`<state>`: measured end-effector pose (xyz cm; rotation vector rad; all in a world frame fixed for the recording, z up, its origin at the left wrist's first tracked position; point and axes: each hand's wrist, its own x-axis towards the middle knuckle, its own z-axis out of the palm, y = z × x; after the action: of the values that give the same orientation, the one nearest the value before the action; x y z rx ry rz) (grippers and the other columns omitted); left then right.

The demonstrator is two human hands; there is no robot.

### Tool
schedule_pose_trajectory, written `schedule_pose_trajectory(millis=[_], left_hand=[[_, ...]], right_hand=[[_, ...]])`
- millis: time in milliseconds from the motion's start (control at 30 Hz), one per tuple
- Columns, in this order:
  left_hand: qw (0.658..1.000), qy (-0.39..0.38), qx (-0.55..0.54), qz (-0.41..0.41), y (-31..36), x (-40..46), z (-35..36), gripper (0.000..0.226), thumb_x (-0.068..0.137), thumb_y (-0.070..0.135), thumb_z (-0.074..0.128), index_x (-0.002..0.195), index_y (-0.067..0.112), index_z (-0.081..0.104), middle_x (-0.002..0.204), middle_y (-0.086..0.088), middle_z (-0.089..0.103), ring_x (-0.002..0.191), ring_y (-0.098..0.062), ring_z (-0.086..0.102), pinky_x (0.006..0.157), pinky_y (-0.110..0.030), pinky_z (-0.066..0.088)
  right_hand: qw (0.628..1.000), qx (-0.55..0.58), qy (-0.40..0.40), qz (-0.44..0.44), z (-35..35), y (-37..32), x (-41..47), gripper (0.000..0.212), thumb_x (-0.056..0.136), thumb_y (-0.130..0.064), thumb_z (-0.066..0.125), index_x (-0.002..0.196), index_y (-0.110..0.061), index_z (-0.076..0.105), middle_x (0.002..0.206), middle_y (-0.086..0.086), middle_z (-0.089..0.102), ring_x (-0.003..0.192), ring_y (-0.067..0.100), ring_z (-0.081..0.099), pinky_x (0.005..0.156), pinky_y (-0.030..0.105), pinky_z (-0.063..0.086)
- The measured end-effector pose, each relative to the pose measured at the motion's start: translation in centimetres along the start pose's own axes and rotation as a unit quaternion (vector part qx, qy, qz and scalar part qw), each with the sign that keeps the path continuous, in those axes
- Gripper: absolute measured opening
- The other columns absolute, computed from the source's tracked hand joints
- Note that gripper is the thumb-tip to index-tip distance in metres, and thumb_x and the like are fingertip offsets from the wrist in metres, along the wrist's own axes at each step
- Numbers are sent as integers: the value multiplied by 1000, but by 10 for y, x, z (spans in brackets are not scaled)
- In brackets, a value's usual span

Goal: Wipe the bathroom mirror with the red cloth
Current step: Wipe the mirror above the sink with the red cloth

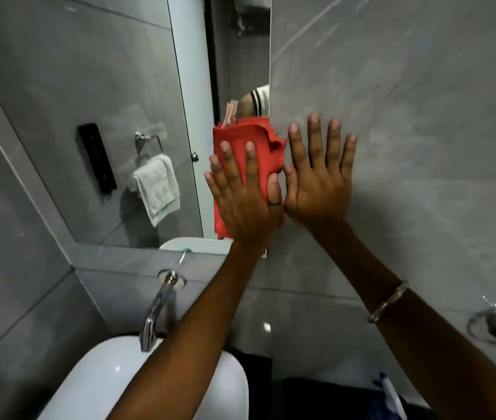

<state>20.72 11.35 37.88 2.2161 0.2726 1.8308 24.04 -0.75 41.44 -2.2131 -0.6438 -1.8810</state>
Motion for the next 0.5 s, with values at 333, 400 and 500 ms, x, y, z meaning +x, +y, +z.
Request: schedule_pose_trajectory(millis=[333,400,500], left_hand=[[995,-86,-38,-18,-39,-128,-4,67,106,52,24,164,27,1,174,-8,-5,146,-48,28,126,-56,11],[994,-94,-41,-30,-36,-121,-8,67,107,52,24,164,27,2,172,-14,6,148,-47,27,123,-60,19],[994,-90,-40,-50,-23,-79,-12,69,107,51,23,165,24,-2,173,-13,2,152,-42,21,122,-60,21]], right_hand=[[1000,0,-19,-9,13,-2,-55,67,105,-37,43,166,-22,22,177,5,-1,164,31,2,131,55,4],[1000,18,-23,-9,7,-1,-53,64,105,-35,43,165,-22,27,177,3,2,164,29,4,132,54,5],[998,32,-47,-13,-4,4,-48,62,106,-35,39,165,-22,29,177,1,5,164,26,9,132,50,7]])
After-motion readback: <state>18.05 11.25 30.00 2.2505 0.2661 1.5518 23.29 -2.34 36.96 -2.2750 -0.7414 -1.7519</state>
